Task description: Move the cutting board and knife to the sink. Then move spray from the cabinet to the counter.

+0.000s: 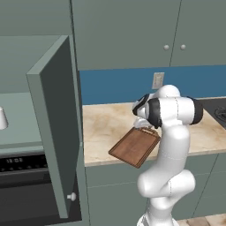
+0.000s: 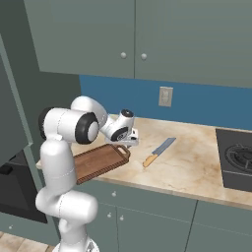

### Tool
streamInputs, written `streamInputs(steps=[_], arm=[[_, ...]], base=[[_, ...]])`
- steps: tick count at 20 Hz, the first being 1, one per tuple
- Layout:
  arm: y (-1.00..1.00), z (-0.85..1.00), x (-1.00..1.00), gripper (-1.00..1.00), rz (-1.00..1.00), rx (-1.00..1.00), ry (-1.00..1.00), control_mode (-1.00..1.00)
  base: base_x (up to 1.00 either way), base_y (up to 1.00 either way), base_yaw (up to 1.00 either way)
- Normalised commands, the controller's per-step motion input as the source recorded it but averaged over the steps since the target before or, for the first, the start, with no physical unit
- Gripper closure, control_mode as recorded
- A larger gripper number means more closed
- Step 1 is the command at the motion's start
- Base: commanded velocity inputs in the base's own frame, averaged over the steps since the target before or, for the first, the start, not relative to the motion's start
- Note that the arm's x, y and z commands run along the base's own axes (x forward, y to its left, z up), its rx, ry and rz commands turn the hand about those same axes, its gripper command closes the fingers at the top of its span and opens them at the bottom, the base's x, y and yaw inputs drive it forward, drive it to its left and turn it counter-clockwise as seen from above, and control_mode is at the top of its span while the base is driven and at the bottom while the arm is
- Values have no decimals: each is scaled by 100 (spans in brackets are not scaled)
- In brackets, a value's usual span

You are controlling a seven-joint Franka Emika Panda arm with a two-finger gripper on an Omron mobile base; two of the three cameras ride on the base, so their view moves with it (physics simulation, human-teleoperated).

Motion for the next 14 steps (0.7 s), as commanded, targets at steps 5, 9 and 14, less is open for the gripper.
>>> streamInputs(steps=[5,9,14], arm=[[0,-20,-54,-100,1,0,0,-100],[0,-28,-78,-100,0,0,0,-100],[7,-31,-85,-100,3,0,0,-100]], base=[[0,0,0],[0,0,0],[0,0,0]])
